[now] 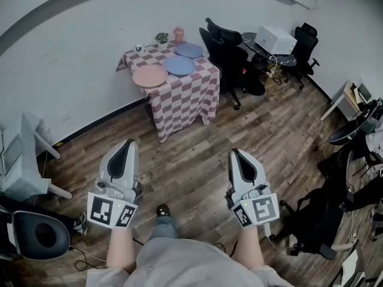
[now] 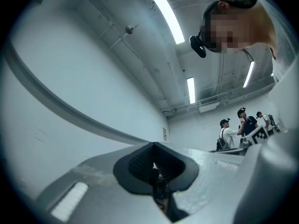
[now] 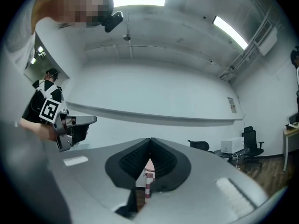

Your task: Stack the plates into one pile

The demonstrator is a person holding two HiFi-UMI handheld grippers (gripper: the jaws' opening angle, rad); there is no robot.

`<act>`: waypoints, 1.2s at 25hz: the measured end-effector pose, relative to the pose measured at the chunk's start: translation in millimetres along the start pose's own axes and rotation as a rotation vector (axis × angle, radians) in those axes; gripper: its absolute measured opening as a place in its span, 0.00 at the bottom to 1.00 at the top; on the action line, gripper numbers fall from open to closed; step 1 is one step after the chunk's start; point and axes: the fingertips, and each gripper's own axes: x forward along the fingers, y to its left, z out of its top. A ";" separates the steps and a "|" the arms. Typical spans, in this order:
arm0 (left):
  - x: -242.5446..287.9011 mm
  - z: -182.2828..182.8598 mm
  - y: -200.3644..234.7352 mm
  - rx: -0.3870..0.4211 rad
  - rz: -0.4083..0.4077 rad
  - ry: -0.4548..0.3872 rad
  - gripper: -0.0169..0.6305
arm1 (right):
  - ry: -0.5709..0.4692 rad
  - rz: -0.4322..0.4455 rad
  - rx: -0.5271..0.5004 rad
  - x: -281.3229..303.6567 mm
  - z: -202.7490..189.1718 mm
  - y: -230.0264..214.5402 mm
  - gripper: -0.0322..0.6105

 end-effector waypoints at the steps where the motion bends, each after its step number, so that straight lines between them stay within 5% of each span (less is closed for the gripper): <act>1: 10.6 -1.2 8.4 -0.016 -0.002 -0.007 0.03 | -0.007 0.003 0.010 13.4 0.6 -1.0 0.05; 15: 78.3 -15.5 167.6 0.128 0.076 0.029 0.03 | -0.041 0.008 0.052 195.7 -30.5 15.5 0.05; 30: 136.5 -83.7 244.7 0.065 0.115 0.076 0.03 | 0.048 0.007 0.052 293.1 -85.3 -3.8 0.05</act>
